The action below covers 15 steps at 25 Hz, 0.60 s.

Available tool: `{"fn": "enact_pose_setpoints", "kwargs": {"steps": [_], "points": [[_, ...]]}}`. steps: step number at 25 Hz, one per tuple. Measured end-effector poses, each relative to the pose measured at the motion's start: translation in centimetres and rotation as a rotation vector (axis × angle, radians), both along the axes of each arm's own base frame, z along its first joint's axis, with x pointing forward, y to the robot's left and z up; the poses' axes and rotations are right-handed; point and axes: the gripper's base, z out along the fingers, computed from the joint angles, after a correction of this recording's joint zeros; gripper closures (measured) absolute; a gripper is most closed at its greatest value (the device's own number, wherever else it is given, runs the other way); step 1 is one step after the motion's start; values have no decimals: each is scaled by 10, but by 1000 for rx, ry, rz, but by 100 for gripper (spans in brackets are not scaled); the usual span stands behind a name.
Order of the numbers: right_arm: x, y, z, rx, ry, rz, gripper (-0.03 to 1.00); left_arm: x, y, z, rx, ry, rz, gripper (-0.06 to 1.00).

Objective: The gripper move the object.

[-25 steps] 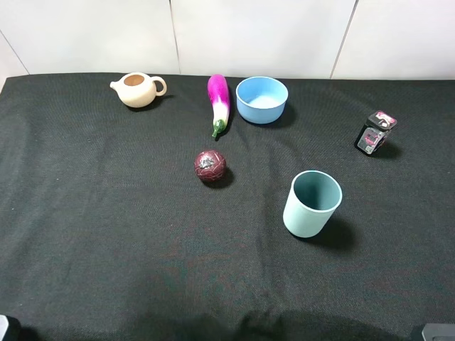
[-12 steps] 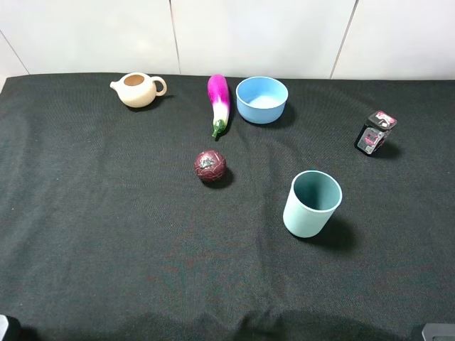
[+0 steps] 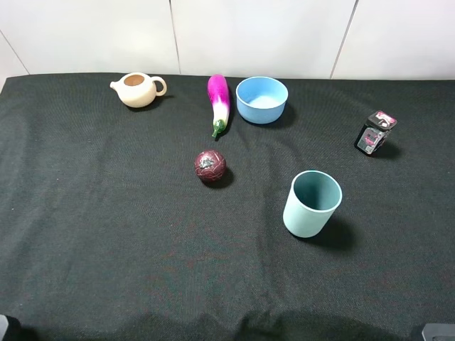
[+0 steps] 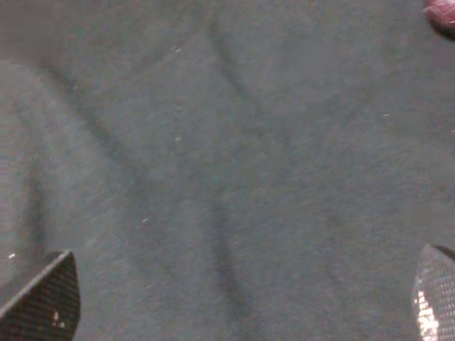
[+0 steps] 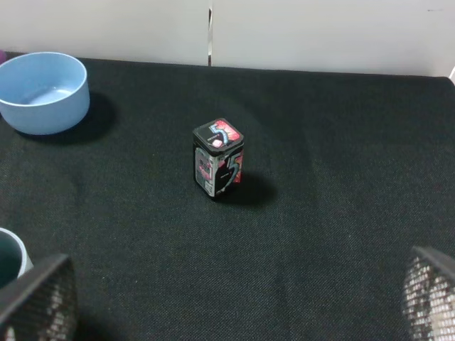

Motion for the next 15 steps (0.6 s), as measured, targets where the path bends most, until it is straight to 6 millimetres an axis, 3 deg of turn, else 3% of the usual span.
{"fn": "enact_pose_setpoints", "kwargs": {"steps": [15], "points": [[0, 0, 0, 0, 0, 0, 27, -18, -1, -20, -31, -148, 110, -5]]}}
